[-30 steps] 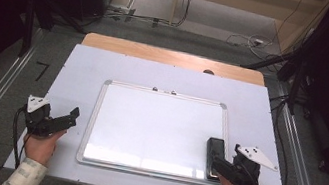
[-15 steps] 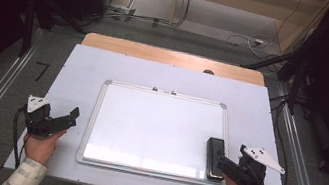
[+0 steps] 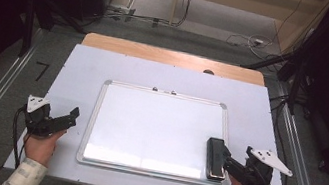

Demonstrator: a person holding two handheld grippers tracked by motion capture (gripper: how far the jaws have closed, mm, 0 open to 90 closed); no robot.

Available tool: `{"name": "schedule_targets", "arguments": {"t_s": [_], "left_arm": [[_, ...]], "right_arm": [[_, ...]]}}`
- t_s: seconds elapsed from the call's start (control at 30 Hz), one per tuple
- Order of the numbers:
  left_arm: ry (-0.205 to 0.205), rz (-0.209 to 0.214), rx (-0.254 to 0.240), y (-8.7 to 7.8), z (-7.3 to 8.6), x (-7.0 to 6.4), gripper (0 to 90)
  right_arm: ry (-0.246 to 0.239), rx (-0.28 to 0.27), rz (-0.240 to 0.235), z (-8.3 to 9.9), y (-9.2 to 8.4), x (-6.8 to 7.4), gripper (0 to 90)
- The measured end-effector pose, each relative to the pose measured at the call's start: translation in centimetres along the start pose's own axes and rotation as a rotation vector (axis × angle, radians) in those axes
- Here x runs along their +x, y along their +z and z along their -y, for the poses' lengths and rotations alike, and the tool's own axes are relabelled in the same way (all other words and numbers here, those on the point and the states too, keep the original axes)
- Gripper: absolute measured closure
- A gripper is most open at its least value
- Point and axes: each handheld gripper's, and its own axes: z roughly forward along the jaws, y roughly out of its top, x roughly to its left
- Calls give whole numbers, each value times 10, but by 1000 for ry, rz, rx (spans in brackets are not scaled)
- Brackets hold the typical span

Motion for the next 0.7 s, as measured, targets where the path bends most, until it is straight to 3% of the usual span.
{"name": "schedule_targets", "arguments": {"t_s": [0.7], "left_arm": [[0, 0, -2, 0, 0, 0, 15]], "right_arm": [[25, 0, 67, 5, -3, -29, 191]]}}
